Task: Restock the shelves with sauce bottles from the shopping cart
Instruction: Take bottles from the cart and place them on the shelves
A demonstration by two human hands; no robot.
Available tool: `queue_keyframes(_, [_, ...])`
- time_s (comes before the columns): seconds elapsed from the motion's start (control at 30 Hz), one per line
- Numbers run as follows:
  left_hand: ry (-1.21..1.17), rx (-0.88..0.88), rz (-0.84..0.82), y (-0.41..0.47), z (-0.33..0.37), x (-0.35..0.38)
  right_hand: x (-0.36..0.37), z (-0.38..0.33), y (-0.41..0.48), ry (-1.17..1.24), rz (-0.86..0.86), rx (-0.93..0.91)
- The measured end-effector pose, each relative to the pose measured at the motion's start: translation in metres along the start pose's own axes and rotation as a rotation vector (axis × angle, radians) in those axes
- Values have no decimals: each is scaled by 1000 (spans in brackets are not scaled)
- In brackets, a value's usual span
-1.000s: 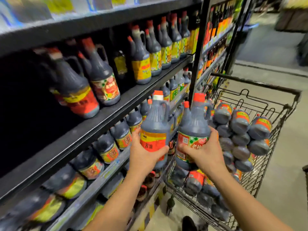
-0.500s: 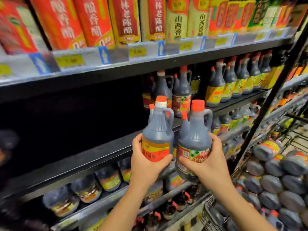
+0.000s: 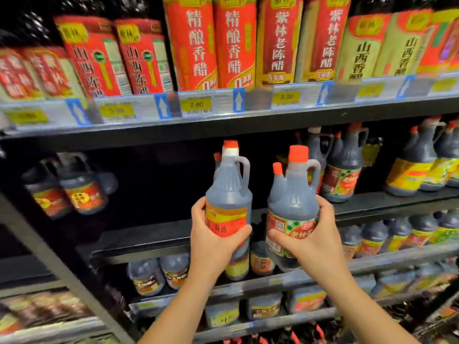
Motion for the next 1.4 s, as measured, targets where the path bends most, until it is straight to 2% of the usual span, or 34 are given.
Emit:
queue_keyframes(0.47, [82, -69, 138, 53, -25, 9, 41, 18, 90, -50, -56, -17])
queue_keyframes(0.73, [93, -111, 204, 84, -54, 18, 65, 33, 124, -22, -9, -84])
queue_keyframes(0.97, [85, -119, 192, 117, -71, 35, 89, 54, 152, 32, -43, 12])
queue_keyframes(1.4, [239, -245, 78, 138, -86, 61, 94, 50, 177, -334, 9, 48])
Point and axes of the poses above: each hand's wrist, its own y-axis towards the middle knuckle, its own x-axis out of the palm, z = x × y, the point moved 8 cm from there along y, towards the middle knuckle, and after that the axes turned 2 degrees about y, right-handed, at the moved point
